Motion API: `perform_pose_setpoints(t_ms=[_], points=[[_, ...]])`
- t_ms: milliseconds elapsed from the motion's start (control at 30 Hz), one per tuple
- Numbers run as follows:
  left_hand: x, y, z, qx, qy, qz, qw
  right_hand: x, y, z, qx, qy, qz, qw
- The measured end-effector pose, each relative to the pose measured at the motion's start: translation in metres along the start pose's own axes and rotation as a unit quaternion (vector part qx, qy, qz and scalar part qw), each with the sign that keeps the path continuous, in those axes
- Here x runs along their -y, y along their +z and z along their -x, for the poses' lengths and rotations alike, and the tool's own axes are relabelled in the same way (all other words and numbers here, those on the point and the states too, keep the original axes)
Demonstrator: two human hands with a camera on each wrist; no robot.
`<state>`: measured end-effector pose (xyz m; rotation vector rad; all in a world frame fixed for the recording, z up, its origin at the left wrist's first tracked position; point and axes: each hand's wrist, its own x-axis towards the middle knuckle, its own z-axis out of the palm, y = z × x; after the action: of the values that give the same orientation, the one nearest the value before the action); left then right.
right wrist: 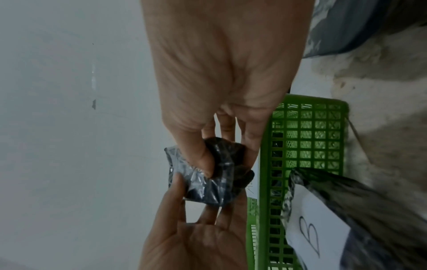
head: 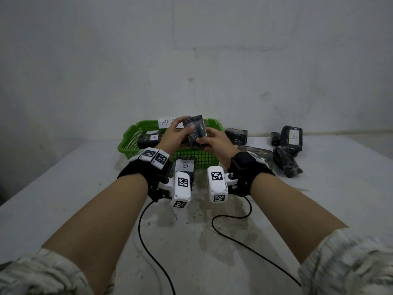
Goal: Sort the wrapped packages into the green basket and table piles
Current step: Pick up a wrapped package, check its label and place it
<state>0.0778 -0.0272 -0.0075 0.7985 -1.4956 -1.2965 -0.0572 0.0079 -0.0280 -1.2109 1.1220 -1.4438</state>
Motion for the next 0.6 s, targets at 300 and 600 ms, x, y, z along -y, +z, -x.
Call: perform_pose_setpoints(t_ms=[300,600], points=[[-0.0055,0.0027,0.0014,0.020,0.021,-0.039,0.999,0.0074,0.0021,0.0062,-0.012,0.003,-0.007,1.000],[-0.0084,-0.0029,0.0045,0.029,0.032,-0.090,0.995,0.0078,0.0071,0.0081,-0.008,0.019,0.011,1.000]])
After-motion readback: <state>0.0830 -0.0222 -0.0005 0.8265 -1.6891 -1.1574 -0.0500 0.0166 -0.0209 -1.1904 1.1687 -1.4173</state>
